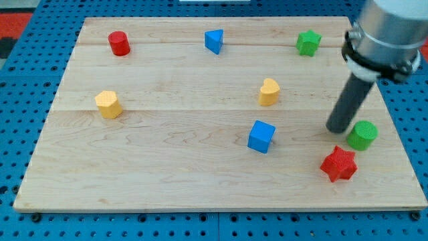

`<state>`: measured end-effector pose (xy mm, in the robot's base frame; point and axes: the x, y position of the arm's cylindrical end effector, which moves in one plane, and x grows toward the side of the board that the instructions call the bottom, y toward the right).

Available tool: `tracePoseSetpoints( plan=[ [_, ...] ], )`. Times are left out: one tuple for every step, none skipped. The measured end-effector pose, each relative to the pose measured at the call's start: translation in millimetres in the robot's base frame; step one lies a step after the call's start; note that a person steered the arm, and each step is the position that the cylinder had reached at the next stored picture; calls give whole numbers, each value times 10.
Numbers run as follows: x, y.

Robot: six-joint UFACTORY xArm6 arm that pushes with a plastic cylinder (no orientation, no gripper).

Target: Push the green circle towards the bottom of the green star

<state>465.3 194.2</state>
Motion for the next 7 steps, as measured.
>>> tracePoseSetpoints(
  plan=[
    [-431,213],
    [-99,834],
    [41,957],
    [549,1081],
    [851,908],
    [889,584],
    [777,313]
  ],
)
